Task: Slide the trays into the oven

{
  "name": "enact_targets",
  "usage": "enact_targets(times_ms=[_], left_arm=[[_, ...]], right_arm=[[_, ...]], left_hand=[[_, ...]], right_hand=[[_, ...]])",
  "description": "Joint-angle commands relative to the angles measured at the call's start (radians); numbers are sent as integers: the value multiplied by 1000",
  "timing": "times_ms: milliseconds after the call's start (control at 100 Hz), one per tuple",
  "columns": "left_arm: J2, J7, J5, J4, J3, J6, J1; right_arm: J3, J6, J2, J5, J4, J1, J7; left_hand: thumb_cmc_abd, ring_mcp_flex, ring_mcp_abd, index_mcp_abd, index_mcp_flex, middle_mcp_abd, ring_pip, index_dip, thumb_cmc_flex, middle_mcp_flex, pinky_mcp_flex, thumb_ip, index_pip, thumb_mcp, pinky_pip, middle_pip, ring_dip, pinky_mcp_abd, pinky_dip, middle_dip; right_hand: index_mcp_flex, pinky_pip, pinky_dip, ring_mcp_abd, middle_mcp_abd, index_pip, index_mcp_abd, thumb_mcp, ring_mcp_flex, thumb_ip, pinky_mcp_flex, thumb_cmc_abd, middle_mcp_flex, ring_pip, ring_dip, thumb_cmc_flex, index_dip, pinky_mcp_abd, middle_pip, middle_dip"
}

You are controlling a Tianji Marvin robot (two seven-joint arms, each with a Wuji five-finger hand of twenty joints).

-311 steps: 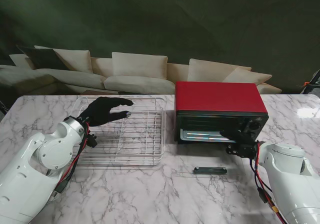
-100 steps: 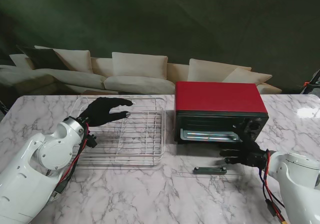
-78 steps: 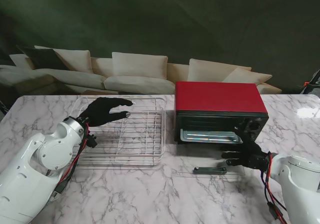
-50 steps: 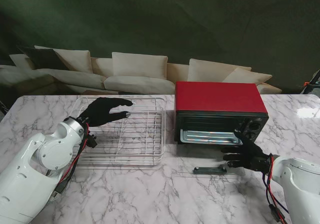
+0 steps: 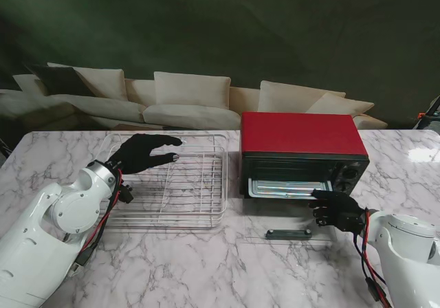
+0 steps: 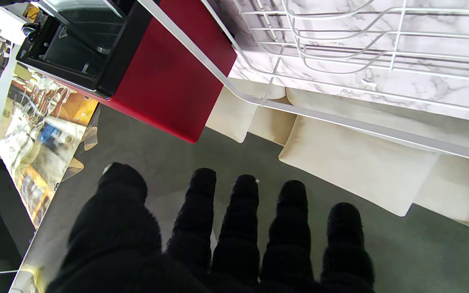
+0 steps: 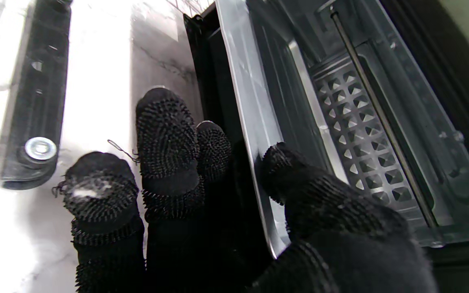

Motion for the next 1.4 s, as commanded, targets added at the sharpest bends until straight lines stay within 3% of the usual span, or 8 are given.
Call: enact_targets(times_ms=[0, 420, 800, 850, 930, 1030, 1170, 1390], left_arm=[[-1, -13, 2, 5, 2, 2, 0], [-1, -14, 4, 6, -2, -1, -1], [-1, -14, 4, 7, 0, -1, -1], [-1, -13, 4, 8, -1, -2, -1], [-1, -13, 5, 8, -2, -2, 0], [-1, -12, 5, 7, -3, -2, 2], [-1, -12, 6, 6, -4, 0, 4], [-1, -12, 7, 6, -4, 0, 5]], right_arm=[[-9, -6, -16, 12, 8, 11, -12], [-25, -21, -42, 62, 12, 50, -93], [-26, -22, -46, 56, 31, 82, -108], [-27, -24, -46, 56, 35, 83, -106], [-25, -24, -46, 63, 35, 79, -102], [-22, -19, -42, 61, 34, 70, -86], [-18, -6, -30, 39, 36, 58, -44], [-3, 17, -18, 8, 13, 30, -20]], left_hand=[[45, 19, 1, 12, 23, 1, 5, 8, 29, 21, -18, -17, 3, -28, -28, 4, 6, 26, 21, 6], [45, 19, 1, 10, 23, 0, 5, 8, 28, 21, -18, -17, 3, -28, -29, 5, 6, 25, 21, 6], [45, 20, 1, 11, 22, 0, 6, 8, 27, 21, -18, -17, 3, -28, -29, 5, 7, 25, 21, 6], [45, 20, 1, 11, 23, 1, 6, 8, 27, 22, -18, -17, 3, -29, -29, 5, 7, 25, 21, 6], [45, 20, 1, 11, 22, 0, 6, 8, 28, 22, -18, -17, 3, -28, -29, 5, 7, 25, 21, 6], [46, 20, 1, 10, 22, 0, 6, 8, 28, 22, -18, -17, 3, -28, -29, 5, 7, 25, 21, 6], [45, 20, 2, 11, 22, 0, 6, 8, 28, 22, -18, -17, 3, -28, -29, 5, 7, 25, 21, 6], [43, 21, 2, 10, 21, 0, 6, 8, 27, 23, -18, -17, 3, -29, -29, 6, 7, 25, 21, 6]], right_hand=[[41, 30, 7, -20, -29, 50, -123, 70, 44, -18, 20, -14, 27, 16, 18, 61, 18, 5, 37, 11], [36, 33, 14, -20, -29, 62, -117, 86, 63, -30, 38, -13, 35, 22, 26, 51, 18, 3, 49, 20], [7, 16, 25, -10, -36, 53, -118, 43, 26, -22, -2, 10, 9, 6, 31, 41, -25, -6, 35, 11], [-9, 12, 31, -10, -37, 46, -120, 9, 6, -14, -23, 14, -7, 4, 35, 20, -35, -12, 31, 9], [-34, -16, 52, 6, -22, -14, -99, -137, -59, 27, -88, 13, -68, -9, 42, -58, -39, -12, 17, 6], [-16, -44, 71, 15, -9, -235, -64, -178, -138, 90, -161, 26, -145, -3, 38, -211, 131, -17, 19, 3], [-72, -67, 67, 17, -5, -290, -42, -250, -208, 90, -220, -2, -216, 0, 38, -304, 145, -27, 22, 6], [-78, -74, 64, 22, 6, -318, -19, -302, -229, 90, -237, -12, -235, 4, 35, -333, 152, -24, 24, 6]])
